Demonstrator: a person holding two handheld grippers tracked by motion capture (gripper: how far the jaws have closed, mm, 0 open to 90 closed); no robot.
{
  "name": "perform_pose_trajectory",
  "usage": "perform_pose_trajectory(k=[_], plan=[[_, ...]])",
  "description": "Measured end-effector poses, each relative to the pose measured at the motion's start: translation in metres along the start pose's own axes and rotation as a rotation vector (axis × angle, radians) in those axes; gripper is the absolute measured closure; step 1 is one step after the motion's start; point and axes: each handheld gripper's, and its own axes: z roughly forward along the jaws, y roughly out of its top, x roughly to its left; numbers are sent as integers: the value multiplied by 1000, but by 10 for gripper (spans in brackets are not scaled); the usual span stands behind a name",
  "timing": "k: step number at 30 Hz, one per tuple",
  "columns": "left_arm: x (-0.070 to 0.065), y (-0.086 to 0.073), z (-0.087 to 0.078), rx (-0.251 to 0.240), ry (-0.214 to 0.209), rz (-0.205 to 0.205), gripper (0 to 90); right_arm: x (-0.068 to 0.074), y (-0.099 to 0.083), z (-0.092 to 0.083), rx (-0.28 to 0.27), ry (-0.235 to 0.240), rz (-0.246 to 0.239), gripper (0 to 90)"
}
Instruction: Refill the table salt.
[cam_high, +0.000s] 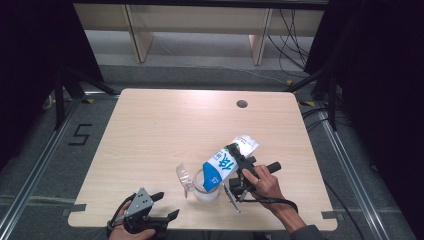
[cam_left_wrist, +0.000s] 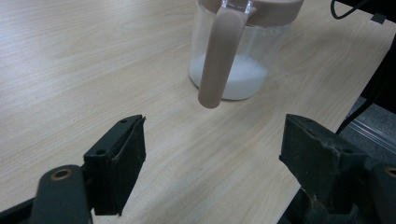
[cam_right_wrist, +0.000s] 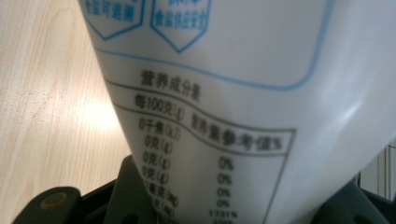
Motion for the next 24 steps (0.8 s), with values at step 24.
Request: perform_pose_trajectory(k=[24], plan=[[0, 0, 0, 1, 2, 0, 217, 3, -1, 0, 8, -11, 36, 589]])
